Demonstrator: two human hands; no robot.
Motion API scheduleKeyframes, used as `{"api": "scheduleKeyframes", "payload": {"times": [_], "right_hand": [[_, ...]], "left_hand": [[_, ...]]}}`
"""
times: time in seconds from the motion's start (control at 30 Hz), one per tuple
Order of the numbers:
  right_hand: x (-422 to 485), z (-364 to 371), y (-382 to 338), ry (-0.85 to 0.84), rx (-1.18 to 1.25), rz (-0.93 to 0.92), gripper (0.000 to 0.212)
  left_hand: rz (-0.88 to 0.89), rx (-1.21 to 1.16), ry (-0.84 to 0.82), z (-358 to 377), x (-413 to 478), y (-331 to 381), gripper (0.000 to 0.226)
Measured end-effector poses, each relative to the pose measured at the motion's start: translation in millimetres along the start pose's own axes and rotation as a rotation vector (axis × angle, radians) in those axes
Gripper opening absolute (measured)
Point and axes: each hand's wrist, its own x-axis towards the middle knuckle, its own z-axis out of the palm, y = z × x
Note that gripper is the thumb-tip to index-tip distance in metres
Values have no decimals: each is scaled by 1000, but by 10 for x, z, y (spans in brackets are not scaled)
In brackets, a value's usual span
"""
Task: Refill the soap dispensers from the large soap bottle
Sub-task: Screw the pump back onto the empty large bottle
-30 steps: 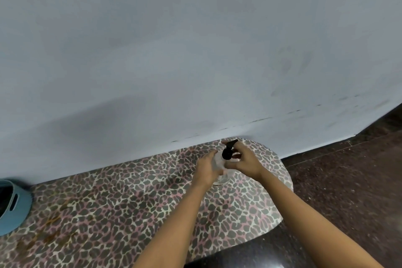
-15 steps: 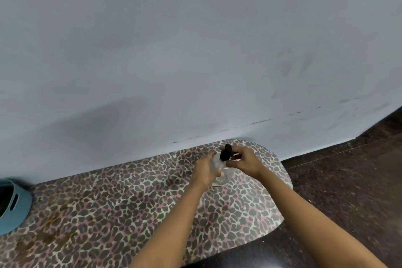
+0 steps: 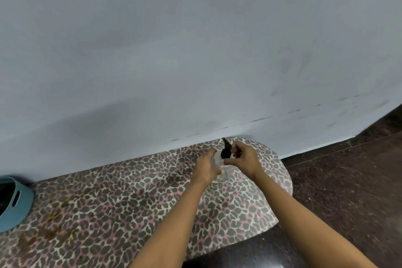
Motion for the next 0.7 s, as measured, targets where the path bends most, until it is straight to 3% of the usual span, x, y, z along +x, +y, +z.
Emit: {"api": "scheduleKeyframes", "payload": {"times": [0.07, 0.2, 0.37, 0.43, 0.5, 0.6, 0.7], "right_hand": [[-9, 49, 13, 11, -35, 17, 44], [-41, -7, 68, -178, 8, -67, 54], [-13, 46, 45, -35, -43, -64, 28], [5, 104, 32, -10, -111, -84, 31], [16, 84, 0, -55, -113, -97, 33], [60, -41, -1, -258, -119, -113, 38], [79, -100, 13, -240, -164, -110, 36]], "left_hand": [[10, 7, 10, 23, -8, -7, 71], [17, -2, 11, 9, 2, -22, 71], [19, 0, 21, 23, -7, -36, 74], [25, -7, 6, 36, -14, -40, 72], [30, -7, -5, 45, -14, -49, 70], [25, -53, 2, 11, -7, -72, 73], [26, -27, 3, 23, 4, -88, 74]]}}
